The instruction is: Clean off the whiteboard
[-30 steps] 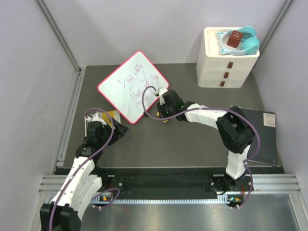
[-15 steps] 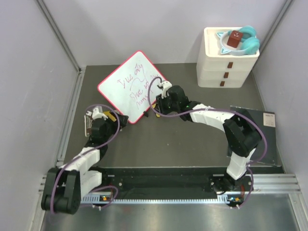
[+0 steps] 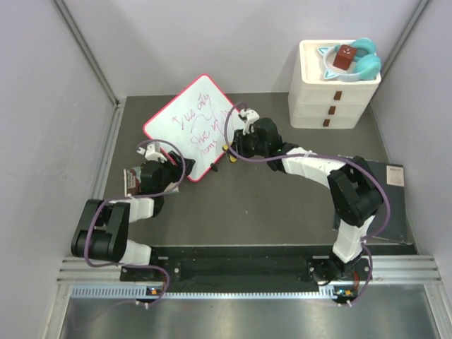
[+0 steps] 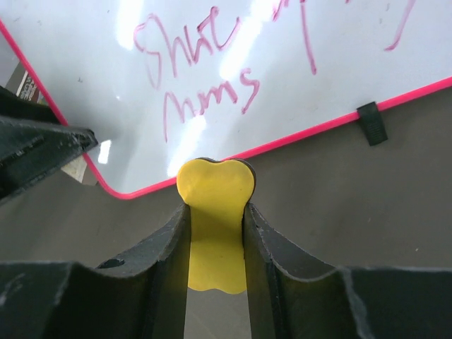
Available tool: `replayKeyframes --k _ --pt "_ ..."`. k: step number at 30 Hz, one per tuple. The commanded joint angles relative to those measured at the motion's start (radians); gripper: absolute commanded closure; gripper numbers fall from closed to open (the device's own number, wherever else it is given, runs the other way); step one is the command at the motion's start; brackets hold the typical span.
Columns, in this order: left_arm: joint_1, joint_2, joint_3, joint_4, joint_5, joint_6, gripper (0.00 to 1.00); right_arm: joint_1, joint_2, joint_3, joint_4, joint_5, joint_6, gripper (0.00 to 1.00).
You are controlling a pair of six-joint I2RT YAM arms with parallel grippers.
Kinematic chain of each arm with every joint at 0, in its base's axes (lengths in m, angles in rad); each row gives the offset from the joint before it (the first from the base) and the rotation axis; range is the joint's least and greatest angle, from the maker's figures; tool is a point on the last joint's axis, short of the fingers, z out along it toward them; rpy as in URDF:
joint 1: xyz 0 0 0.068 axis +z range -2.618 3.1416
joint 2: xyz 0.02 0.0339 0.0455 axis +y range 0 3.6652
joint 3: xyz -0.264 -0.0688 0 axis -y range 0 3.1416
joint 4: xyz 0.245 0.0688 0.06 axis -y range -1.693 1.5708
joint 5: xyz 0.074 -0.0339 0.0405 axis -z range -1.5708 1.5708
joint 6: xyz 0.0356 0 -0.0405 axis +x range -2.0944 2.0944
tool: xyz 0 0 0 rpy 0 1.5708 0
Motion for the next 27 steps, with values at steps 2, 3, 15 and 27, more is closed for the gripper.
replayKeyframes --k 2,3,15,27 --pt "0.001 0.081 0.011 0.175 0.068 -0.005 0.36 -0.028 0.039 0.092 0.067 -0.022 0.037 1.00" --pt "0.000 0.087 -0.003 0.199 0.070 -0.018 0.37 -0.029 0.045 0.099 0.065 -0.024 0.038 1.00" --pt "-0.004 0.115 -0.073 0.194 0.065 -0.029 0.65 -0.029 0.111 0.162 0.064 -0.045 0.043 1.00" --pt "-0.004 0.104 -0.135 0.146 0.050 -0.052 0.95 -0.029 0.162 0.187 0.082 -0.056 0.057 1.00"
